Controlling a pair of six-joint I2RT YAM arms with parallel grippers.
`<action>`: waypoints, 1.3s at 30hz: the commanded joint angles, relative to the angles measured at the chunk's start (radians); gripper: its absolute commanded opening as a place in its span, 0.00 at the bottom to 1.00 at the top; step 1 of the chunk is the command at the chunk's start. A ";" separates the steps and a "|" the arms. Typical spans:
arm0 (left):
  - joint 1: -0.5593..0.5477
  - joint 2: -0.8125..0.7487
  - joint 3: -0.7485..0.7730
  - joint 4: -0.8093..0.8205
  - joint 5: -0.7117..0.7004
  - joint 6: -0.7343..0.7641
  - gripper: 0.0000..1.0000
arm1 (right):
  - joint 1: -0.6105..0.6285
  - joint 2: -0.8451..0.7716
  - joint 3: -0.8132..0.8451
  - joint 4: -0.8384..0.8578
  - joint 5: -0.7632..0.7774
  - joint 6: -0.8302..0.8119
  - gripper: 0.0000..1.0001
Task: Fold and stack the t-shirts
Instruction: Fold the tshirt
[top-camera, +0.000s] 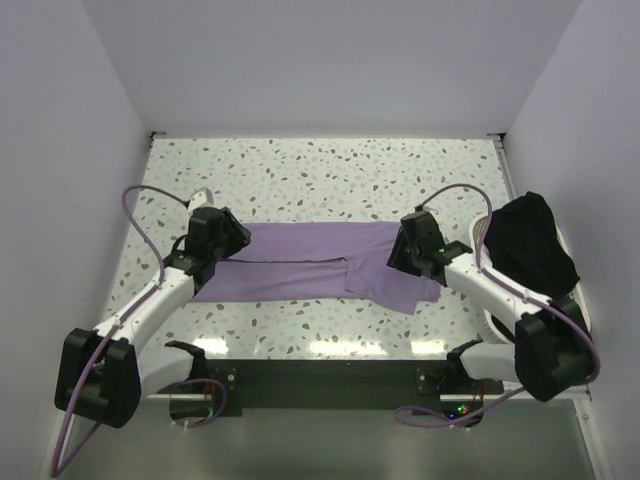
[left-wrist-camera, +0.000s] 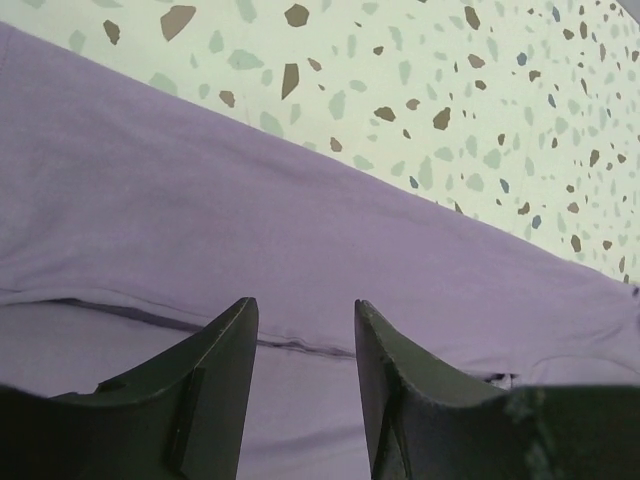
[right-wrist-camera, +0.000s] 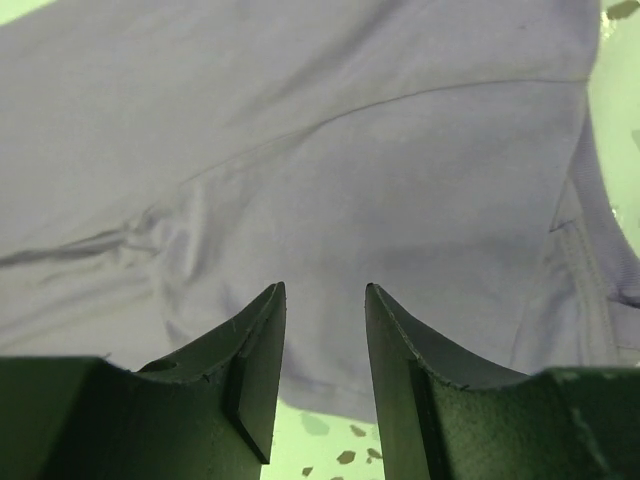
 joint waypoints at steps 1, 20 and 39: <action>-0.052 -0.052 0.014 -0.042 -0.088 0.019 0.48 | -0.037 0.087 0.002 0.046 -0.054 -0.014 0.41; -0.323 0.021 -0.167 -0.022 -0.232 -0.024 0.29 | -0.057 0.321 0.008 0.159 -0.008 0.030 0.38; -0.645 0.249 -0.063 -0.068 -0.312 -0.128 0.27 | -0.138 0.718 0.585 -0.100 0.064 -0.203 0.41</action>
